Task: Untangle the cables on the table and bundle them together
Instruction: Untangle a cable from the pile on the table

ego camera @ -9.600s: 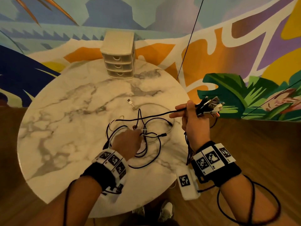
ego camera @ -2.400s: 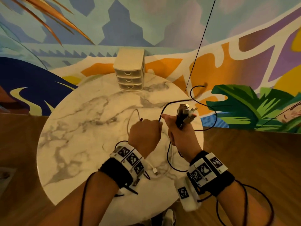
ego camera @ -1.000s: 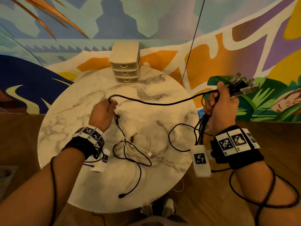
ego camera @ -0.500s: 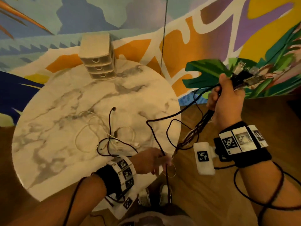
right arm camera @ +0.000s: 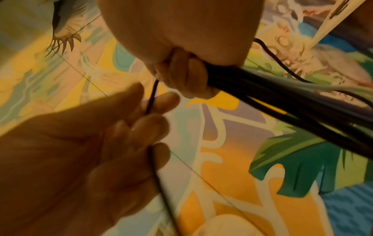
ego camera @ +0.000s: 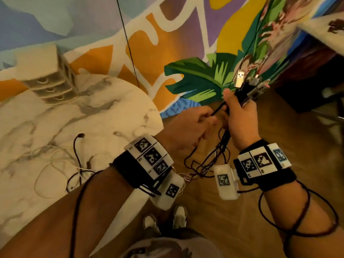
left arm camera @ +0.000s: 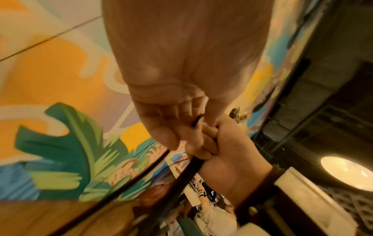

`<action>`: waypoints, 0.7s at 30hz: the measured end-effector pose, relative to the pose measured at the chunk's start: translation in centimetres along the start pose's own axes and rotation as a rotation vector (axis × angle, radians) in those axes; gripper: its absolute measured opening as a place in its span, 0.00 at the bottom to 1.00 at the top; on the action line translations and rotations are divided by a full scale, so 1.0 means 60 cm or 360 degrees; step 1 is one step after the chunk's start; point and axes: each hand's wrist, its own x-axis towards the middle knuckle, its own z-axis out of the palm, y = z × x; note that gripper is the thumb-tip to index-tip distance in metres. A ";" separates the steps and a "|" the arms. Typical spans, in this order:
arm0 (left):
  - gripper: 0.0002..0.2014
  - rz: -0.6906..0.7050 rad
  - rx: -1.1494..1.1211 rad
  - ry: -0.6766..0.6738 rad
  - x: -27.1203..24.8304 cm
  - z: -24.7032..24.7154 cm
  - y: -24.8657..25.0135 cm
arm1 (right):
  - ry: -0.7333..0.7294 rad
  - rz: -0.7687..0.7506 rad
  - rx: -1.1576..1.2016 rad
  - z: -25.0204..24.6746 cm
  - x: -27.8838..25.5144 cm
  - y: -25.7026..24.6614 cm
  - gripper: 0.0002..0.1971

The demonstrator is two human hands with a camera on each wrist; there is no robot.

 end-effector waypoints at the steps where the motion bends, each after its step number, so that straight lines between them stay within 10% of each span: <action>1: 0.09 0.0055 0.0072 0.0078 0.005 -0.003 -0.001 | -0.0002 -0.0046 -0.0097 -0.016 0.002 -0.001 0.21; 8: 0.18 -0.0084 0.0348 0.0538 0.016 -0.043 -0.121 | 0.0220 -0.0121 -0.0304 -0.120 0.021 0.022 0.19; 15: 0.20 -0.0848 0.0942 -0.0289 0.009 0.058 -0.291 | 0.0353 -0.0042 -0.0213 -0.160 0.040 0.020 0.24; 21: 0.23 0.0054 0.0384 -0.0175 0.089 0.118 -0.109 | 0.0164 -0.0083 -0.0015 -0.160 0.052 0.010 0.25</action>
